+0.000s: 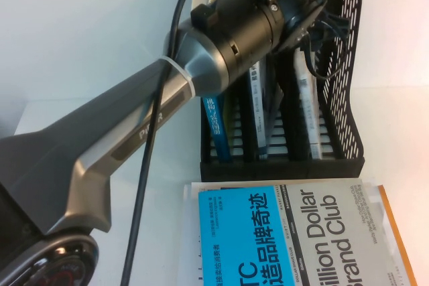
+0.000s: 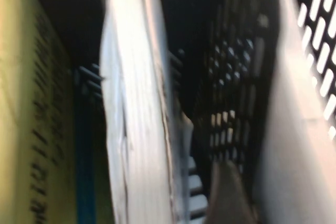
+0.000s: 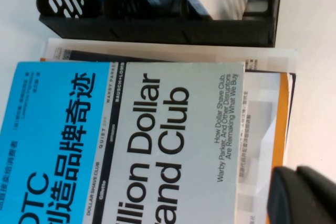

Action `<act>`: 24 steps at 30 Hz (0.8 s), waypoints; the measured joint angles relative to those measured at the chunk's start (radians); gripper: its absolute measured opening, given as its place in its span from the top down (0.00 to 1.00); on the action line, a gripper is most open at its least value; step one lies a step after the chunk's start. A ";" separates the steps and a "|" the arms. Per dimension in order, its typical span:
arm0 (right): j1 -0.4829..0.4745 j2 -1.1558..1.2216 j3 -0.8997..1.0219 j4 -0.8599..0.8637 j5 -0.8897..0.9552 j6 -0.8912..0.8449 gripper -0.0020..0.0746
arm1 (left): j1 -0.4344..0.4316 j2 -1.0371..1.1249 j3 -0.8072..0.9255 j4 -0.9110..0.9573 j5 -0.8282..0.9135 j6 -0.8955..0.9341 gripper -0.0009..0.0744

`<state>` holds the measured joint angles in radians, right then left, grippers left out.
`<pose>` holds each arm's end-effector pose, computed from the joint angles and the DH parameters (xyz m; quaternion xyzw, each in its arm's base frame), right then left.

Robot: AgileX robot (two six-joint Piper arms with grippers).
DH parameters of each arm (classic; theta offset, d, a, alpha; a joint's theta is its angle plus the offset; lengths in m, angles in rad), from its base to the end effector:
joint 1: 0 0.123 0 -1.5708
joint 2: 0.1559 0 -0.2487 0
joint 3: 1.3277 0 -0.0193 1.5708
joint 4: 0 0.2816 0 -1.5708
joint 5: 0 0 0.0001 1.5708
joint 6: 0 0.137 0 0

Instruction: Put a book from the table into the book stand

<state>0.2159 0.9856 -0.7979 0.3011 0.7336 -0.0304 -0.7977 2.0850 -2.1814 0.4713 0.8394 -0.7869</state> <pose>0.2589 0.0846 0.2426 -0.0460 0.9237 0.1662 0.3421 0.4063 -0.3501 0.3156 0.0679 0.8720 -0.1480 0.4616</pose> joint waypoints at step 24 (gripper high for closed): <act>0.000 -0.221 0.000 -0.331 -0.070 0.156 0.98 | -0.051 -0.377 -0.020 0.065 0.308 0.302 0.96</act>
<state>0.2159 0.7642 -0.7979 -0.0303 0.6640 0.1255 -0.8490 1.7081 -2.2016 0.5360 1.1476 -0.4846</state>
